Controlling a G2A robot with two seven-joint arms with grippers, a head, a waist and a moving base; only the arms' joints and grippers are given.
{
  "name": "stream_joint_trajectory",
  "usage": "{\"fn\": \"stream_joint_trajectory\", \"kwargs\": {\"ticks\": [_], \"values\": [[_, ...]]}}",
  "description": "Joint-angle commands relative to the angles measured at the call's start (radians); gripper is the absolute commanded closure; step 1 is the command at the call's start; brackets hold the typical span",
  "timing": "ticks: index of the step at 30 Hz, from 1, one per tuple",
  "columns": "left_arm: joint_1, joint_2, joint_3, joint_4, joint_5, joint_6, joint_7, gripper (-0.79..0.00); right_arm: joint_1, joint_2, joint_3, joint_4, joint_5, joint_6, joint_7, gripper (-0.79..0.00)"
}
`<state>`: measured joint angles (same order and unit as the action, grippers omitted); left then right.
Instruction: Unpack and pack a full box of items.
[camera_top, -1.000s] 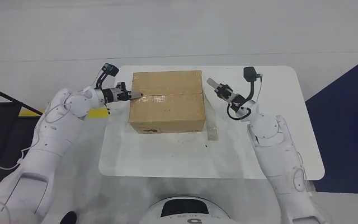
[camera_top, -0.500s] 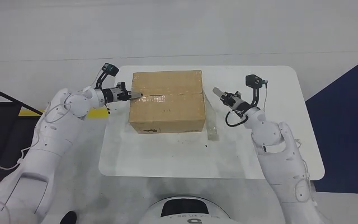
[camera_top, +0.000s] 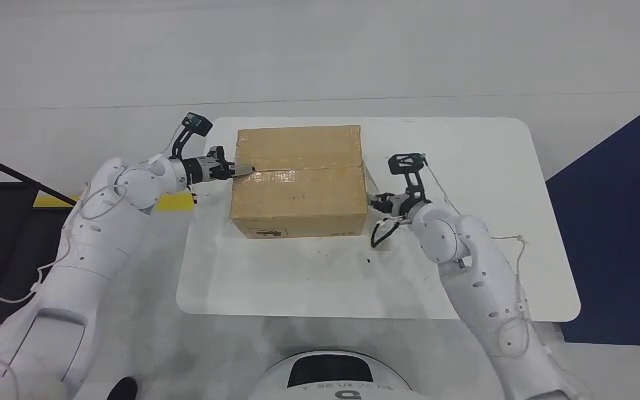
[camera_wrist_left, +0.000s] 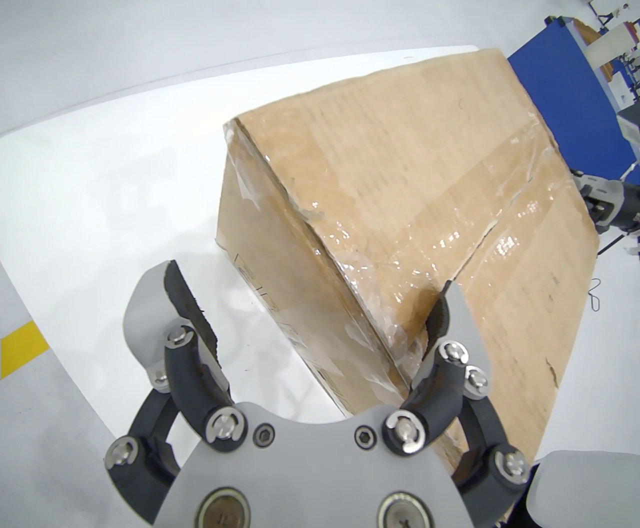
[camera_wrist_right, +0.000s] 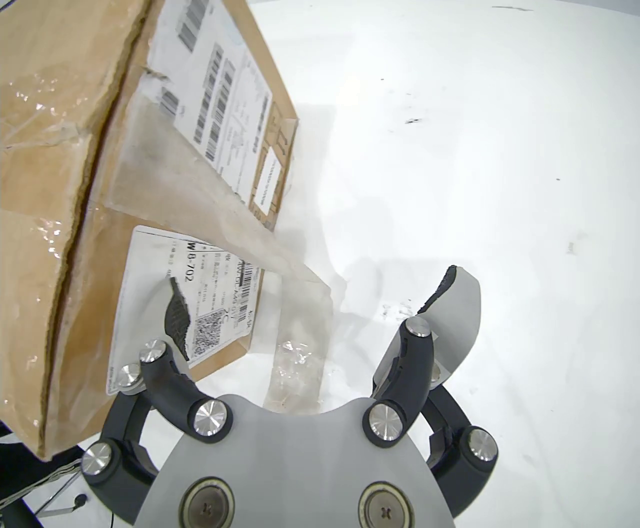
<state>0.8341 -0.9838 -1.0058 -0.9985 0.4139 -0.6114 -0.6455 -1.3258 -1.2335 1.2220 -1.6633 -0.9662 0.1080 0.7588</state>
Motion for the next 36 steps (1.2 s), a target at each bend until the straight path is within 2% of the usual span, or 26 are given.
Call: {"fn": "stream_joint_trajectory", "kwargs": {"ticks": [1,8,13,16,21,25,29,36], "values": [[0.000,0.000,0.000,0.000,0.000,0.000,0.000,-0.785,0.022,-0.004,-0.007,0.037,0.058,-0.036,-0.015,-0.785],[0.000,0.000,0.000,0.000,0.000,0.000,0.000,-0.785,0.093,-0.016,0.016,0.201,0.282,-0.192,-0.129,-0.785],[0.000,0.000,0.000,0.000,0.000,0.000,0.000,-0.785,0.131,-0.025,0.026,0.284,0.390,-0.256,-0.221,-0.785],[0.000,0.000,0.000,0.000,0.000,0.000,0.000,-0.785,0.153,-0.035,0.018,0.323,0.461,-0.270,-0.294,-0.785],[0.000,0.000,0.000,0.000,0.000,0.000,0.000,-0.785,0.194,-0.051,-0.020,0.374,0.482,-0.252,-0.383,-0.785],[0.000,0.000,0.000,0.000,0.000,0.000,0.000,-0.785,0.188,-0.055,-0.020,0.348,0.464,-0.216,-0.448,-0.785],[0.000,0.000,0.000,0.000,0.000,0.000,0.000,-0.785,0.145,-0.052,-0.003,0.260,0.438,-0.188,-0.500,-0.785],[0.000,0.000,0.000,0.000,0.000,0.000,0.000,-0.785,0.065,-0.045,0.006,0.074,0.378,-0.107,-0.492,-0.785]]}}
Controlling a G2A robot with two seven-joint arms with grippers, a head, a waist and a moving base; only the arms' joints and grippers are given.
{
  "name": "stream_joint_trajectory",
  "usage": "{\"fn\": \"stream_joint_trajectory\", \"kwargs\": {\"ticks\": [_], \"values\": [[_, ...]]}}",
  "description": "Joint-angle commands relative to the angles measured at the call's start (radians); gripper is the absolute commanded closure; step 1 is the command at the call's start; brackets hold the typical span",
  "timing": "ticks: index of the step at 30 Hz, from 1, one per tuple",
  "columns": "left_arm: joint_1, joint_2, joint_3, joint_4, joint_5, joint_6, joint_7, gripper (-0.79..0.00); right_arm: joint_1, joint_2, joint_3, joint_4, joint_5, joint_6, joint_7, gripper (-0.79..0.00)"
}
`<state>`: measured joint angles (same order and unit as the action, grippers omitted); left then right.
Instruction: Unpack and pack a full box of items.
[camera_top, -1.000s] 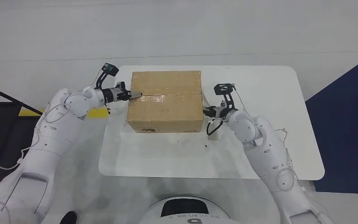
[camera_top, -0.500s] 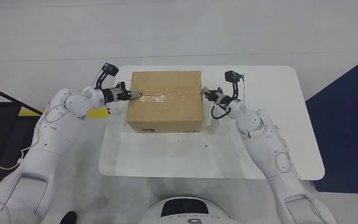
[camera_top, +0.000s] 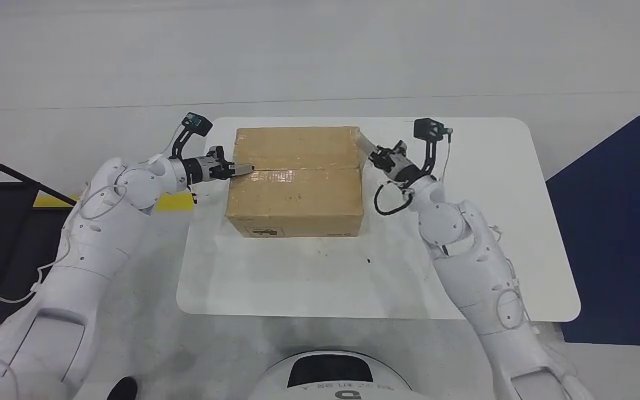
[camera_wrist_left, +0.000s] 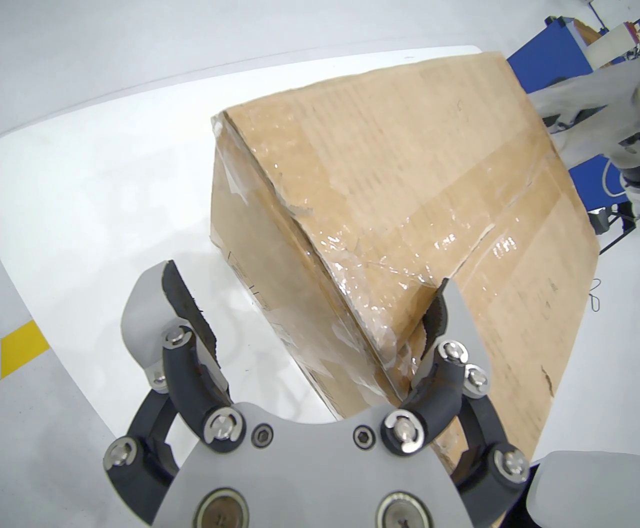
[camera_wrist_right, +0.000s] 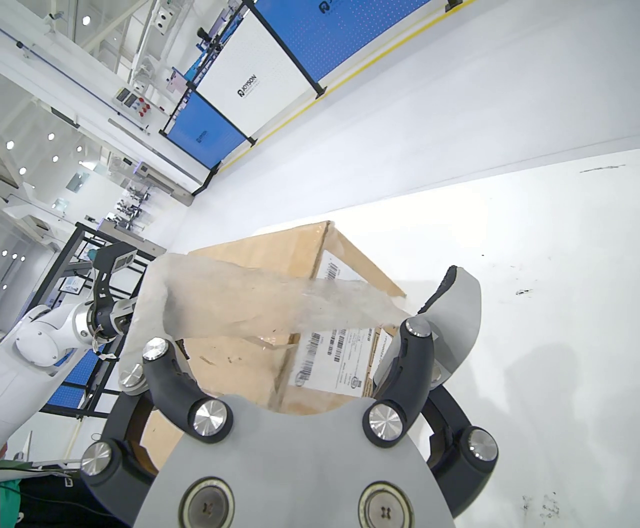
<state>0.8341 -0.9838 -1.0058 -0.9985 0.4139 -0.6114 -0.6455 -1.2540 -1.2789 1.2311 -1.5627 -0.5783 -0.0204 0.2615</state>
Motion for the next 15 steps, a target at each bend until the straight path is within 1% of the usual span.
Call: {"fn": "stream_joint_trajectory", "kwargs": {"ticks": [1,4,9,11,15], "values": [[0.000,0.000,0.000,0.000,0.000,0.000,0.000,-0.785,-0.013,-0.001,-0.009,-0.051,-0.021,0.043,0.009,-0.785],[0.000,0.000,0.000,0.000,0.000,0.000,0.000,-0.785,-0.018,-0.006,-0.035,-0.118,-0.043,0.116,0.017,-0.785],[0.000,0.000,0.000,0.000,0.000,0.000,0.000,-0.785,0.040,-0.024,-0.138,-0.189,-0.111,0.261,0.073,-0.785],[0.000,0.000,0.000,0.000,0.000,0.000,0.000,-0.785,0.083,-0.036,-0.195,-0.186,-0.136,0.310,0.108,-0.785],[0.000,0.000,0.000,0.000,0.000,0.000,0.000,-0.785,0.194,-0.069,-0.320,-0.120,-0.159,0.400,0.169,-0.785]]}}
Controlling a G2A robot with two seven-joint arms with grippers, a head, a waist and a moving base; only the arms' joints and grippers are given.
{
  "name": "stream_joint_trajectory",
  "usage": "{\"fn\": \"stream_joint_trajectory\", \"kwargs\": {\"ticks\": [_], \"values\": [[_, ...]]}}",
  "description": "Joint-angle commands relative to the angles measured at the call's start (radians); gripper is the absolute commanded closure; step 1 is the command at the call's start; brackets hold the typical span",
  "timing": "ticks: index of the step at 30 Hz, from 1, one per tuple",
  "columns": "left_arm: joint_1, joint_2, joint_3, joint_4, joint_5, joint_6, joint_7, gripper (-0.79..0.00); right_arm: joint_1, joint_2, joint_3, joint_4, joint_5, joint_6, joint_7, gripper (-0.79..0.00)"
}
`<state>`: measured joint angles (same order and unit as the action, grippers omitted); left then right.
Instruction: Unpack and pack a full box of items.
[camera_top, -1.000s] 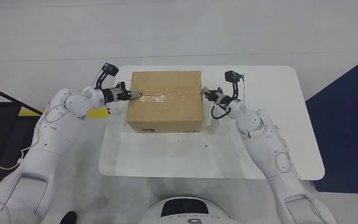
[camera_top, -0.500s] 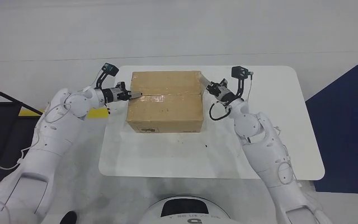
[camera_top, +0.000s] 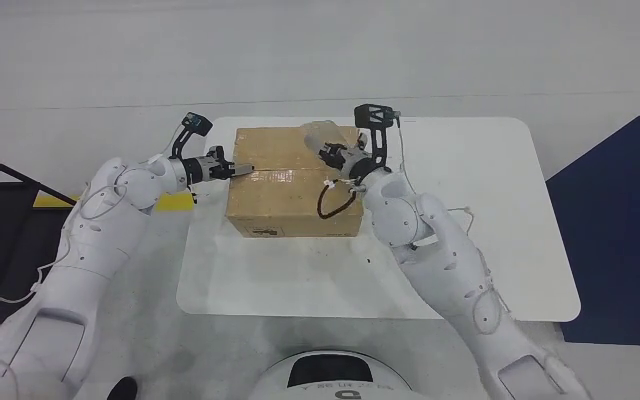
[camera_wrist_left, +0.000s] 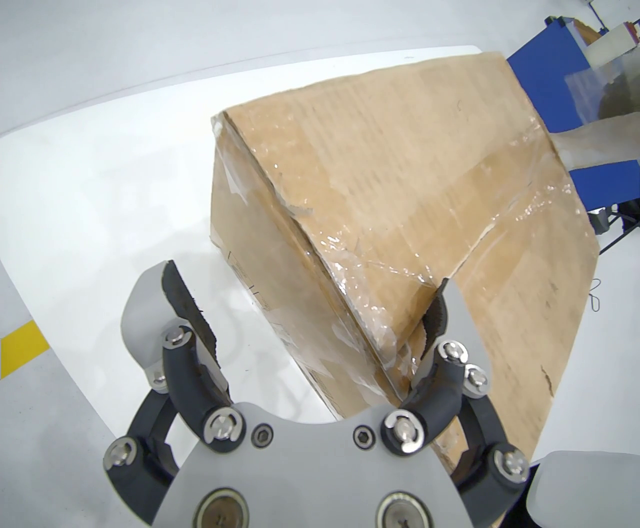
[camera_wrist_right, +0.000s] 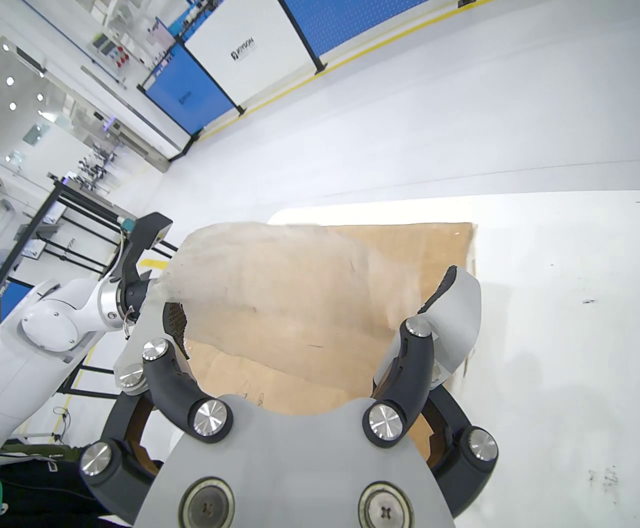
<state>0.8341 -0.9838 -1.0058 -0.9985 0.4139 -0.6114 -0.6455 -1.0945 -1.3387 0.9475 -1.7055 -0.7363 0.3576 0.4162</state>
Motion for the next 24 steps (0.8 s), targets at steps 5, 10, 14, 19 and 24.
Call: {"fn": "stream_joint_trajectory", "kwargs": {"ticks": [5,10,14,19,24], "values": [[0.000,0.000,0.000,0.000,0.000,0.000,0.000,-0.785,0.164,-0.064,-0.182,0.108,0.015,0.086,0.038,-0.785],[0.000,0.000,0.000,0.000,0.000,0.000,0.000,-0.785,0.267,-0.121,-0.284,0.183,0.047,0.115,0.048,-0.785],[0.000,0.000,0.000,0.000,0.000,0.000,0.000,-0.785,0.297,-0.147,-0.281,0.174,0.125,0.084,0.034,-0.785],[0.000,0.000,0.000,0.000,0.000,0.000,0.000,-0.785,0.206,-0.118,-0.153,0.035,0.126,0.042,0.010,-0.785],[0.000,0.000,0.000,0.000,0.000,0.000,0.000,-0.785,0.020,-0.069,0.056,-0.155,0.187,-0.063,0.044,-0.785]]}}
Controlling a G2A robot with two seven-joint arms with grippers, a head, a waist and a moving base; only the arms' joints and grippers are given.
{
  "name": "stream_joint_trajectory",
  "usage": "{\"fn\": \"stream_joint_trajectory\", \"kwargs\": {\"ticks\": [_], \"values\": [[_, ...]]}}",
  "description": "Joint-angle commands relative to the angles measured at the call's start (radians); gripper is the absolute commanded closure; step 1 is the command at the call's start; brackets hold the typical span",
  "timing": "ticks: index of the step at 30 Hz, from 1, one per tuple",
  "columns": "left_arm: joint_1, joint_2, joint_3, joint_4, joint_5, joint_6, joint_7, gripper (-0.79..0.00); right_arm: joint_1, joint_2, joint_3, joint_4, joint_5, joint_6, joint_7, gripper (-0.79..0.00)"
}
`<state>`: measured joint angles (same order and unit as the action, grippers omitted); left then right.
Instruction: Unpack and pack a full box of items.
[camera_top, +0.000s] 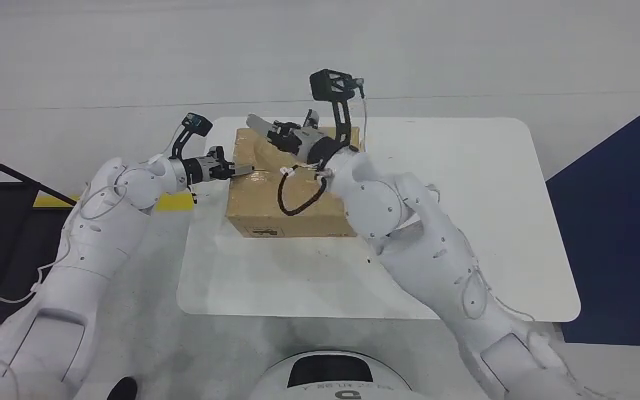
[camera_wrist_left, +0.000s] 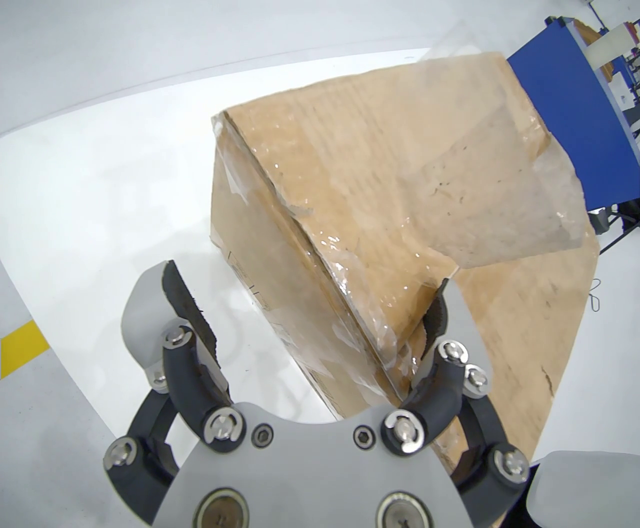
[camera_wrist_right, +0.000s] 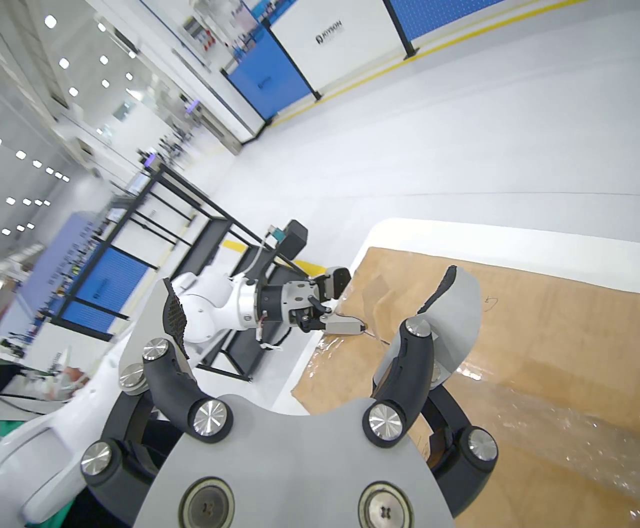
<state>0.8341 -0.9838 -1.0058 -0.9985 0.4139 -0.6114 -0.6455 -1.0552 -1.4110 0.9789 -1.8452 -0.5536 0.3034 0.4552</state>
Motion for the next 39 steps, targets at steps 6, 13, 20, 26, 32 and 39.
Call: {"fn": "stream_joint_trajectory", "kwargs": {"ticks": [6,13,20,26,32,39], "values": [[0.000,0.000,0.000,0.000,0.000,0.000,0.000,-0.785,-0.019,0.004,0.024,-0.015,0.004,-0.008,0.005,-0.785],[0.000,0.000,0.000,0.000,0.000,0.000,0.000,-0.785,-0.156,0.016,0.148,0.000,0.133,-0.054,-0.073,-0.785],[0.000,0.000,0.000,0.000,0.000,0.000,0.000,-0.785,-0.339,0.043,0.320,-0.030,0.163,0.052,-0.048,-0.785],[0.000,0.000,0.000,0.000,0.000,0.000,0.000,-0.785,-0.339,0.047,0.323,0.020,0.173,0.049,-0.020,-0.785],[0.000,0.000,0.000,0.000,0.000,0.000,0.000,-0.785,-0.249,0.038,0.268,0.125,0.167,0.046,-0.036,-0.785],[0.000,0.000,0.000,0.000,0.000,0.000,0.000,-0.785,-0.184,0.031,0.234,0.189,0.187,0.016,-0.045,-0.785]]}}
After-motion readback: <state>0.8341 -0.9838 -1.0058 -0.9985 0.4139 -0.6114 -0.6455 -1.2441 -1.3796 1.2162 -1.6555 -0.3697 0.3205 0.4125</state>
